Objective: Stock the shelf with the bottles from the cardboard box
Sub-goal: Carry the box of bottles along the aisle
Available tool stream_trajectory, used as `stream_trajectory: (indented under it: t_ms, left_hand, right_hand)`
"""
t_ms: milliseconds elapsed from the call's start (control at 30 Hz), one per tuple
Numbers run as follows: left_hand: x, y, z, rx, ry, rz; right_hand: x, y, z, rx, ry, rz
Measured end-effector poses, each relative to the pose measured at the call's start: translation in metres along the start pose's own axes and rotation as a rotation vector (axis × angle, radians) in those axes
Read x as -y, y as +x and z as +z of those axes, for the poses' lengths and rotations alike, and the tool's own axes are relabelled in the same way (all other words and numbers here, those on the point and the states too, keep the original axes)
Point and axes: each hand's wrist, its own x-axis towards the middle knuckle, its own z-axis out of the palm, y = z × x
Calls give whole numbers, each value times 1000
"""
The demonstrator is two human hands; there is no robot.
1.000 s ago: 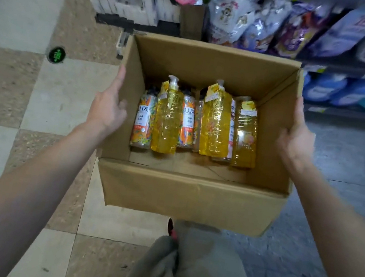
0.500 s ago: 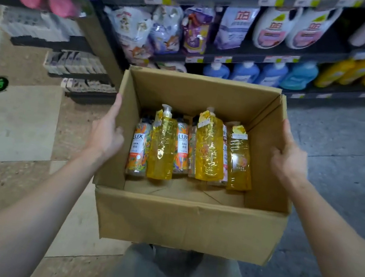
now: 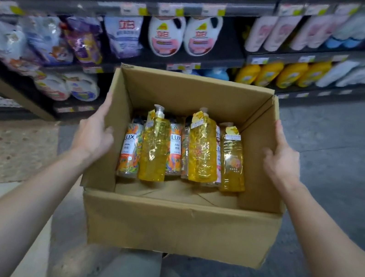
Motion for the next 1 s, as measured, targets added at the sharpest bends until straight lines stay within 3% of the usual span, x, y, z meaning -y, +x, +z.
stream_trajectory:
  t_ms: [500, 733, 1000]
  left_hand:
    - [-284, 93, 259, 98, 46, 73]
    - [-346, 116, 380, 163, 61, -50]
    - [-361, 164, 526, 131, 50, -183]
  right_hand:
    - [-214, 283, -102, -38, -24, 91]
    - [-304, 402, -101, 60, -57, 76]
    - [-380, 544, -25, 215, -71, 58]
